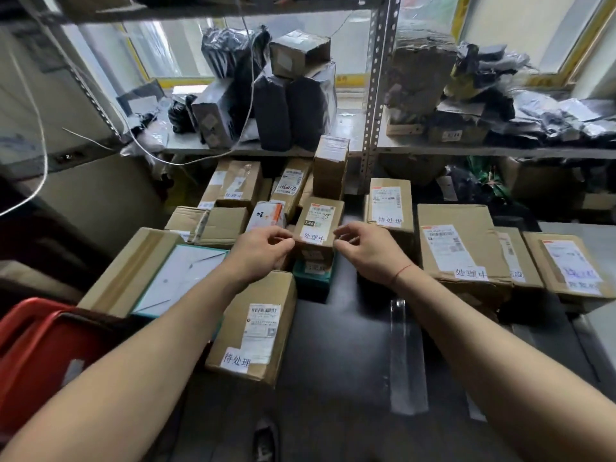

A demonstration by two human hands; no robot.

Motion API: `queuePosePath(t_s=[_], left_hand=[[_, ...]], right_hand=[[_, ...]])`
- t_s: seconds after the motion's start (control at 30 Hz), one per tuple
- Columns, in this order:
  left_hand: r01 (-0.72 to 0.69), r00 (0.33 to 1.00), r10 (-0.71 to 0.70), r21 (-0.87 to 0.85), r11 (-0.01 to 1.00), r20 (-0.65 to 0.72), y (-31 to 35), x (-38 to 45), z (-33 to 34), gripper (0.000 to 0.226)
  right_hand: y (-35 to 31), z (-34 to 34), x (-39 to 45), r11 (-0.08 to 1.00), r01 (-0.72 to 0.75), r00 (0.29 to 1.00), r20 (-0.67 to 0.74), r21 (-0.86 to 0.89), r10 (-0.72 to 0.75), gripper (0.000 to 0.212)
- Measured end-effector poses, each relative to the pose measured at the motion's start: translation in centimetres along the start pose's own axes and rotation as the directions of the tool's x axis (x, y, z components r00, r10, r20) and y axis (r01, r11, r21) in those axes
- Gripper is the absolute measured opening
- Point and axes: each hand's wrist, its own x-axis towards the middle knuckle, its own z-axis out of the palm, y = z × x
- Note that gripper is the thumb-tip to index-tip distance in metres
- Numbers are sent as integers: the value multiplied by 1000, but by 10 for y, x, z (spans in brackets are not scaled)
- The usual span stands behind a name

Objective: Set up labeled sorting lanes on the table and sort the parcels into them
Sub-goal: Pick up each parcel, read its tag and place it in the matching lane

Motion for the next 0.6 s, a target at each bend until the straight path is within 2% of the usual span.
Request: queuePosePath(t_s=[0.17,0.27,0.53,0.6], left_hand=[[-73,997,73,-14,997,-6,-28,-2,-61,16],[-98,995,98,20,995,-1,-54,-1,-103,26],[-154,988,144,287,946,57,-120,-16,-188,48],[-170,985,144,362,917,97,-133,-23,-195,62]], right_hand=[[-40,53,9,999,-37,999,10,9,37,31],[-70,92,15,999,-47,999,-3,-27,47,29],[-123,185,28,987,-158,986,47,-4,158,37],[-129,199,32,983,-184,981,67,10,183,38]])
